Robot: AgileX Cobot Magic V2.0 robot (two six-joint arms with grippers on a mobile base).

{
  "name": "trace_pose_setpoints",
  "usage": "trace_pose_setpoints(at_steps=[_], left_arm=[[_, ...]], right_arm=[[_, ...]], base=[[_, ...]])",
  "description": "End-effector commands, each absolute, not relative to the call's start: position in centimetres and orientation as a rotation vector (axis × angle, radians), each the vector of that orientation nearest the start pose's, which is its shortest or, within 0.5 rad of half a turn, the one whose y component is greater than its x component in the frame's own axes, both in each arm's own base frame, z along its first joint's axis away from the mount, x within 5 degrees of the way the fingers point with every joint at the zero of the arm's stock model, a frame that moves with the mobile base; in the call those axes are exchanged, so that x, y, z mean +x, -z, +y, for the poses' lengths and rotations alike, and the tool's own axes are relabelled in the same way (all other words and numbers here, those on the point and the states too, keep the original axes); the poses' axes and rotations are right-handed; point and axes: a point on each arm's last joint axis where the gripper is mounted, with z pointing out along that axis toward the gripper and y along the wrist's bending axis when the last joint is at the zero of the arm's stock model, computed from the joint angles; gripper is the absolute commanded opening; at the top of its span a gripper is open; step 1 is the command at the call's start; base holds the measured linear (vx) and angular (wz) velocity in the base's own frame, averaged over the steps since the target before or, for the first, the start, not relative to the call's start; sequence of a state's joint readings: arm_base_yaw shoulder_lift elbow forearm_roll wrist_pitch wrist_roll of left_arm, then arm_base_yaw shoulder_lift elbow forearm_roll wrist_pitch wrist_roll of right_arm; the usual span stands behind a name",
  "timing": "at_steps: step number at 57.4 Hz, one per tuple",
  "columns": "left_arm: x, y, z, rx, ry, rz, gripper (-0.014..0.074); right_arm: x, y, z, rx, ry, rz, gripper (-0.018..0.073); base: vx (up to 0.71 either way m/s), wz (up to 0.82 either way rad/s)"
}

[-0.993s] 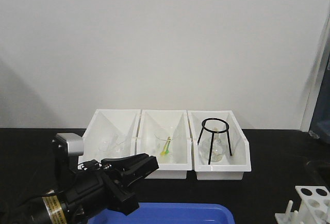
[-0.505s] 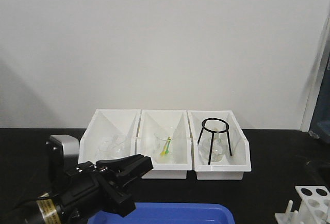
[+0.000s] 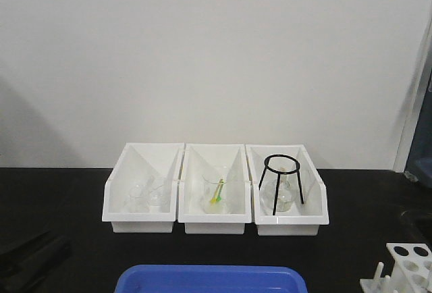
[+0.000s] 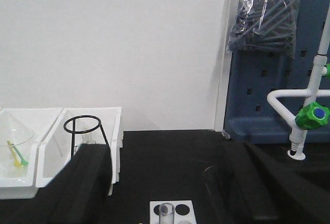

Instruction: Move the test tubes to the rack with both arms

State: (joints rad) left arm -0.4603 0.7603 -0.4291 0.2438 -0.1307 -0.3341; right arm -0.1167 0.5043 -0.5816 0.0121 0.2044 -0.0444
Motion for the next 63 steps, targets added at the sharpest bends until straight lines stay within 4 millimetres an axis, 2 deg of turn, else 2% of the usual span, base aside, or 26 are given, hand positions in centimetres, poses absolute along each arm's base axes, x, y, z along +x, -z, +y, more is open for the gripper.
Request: trace_pose_setpoints(at_steps=[1,9,15,23,32,38,48,63], left_arm=[[12.9,-30.4,-5.6,0.273,0.371,1.681,-0.0022],[11.1,-29.4,-3.3,0.239,0.215,1.623,-0.0022],[10.0,-28.0,-2.1,0.169,0.163,1.566,-0.0022],[8.8,-25.5,-1.1,0.060,0.143,1.499,-0.0022],[7.5,-22.8,-0.6,0.078,0.034,1.426,-0.0022],[6.7,-21.1,-0.4,0.053,0.025,1.371,-0.0022],[5.5,-20.6,-0.2,0.031,0.031,1.388,-0.0020],[5.9,-20.3,-0.3,0.032,0.030,1.447,-0.0020]], right_arm=[[10.4,-37.1,-1.2,0.060,0.129,1.500,0.0494],[10.4,-37.1,-1.2,0.060,0.129,1.500,0.0494],[10.4,-37.1,-1.2,0.060,0.129,1.500,0.0494],[10.4,-37.1,-1.2,0.060,0.129,1.500,0.0494],[10.4,-37.1,-1.2,0.060,0.129,1.500,0.0494],[10.4,-37.1,-1.2,0.060,0.129,1.500,0.0494],[10.4,-37.1,-1.2,0.059,0.129,1.498,0.0494],[10.4,-37.1,-1.3,0.059,0.129,1.498,0.0494]], base=[[0.00,0.00],[0.00,0.00],[0.00,0.00],[0.00,0.00],[0.00,0.00],[0.00,0.00],[0.00,0.00],[0.00,0.00]])
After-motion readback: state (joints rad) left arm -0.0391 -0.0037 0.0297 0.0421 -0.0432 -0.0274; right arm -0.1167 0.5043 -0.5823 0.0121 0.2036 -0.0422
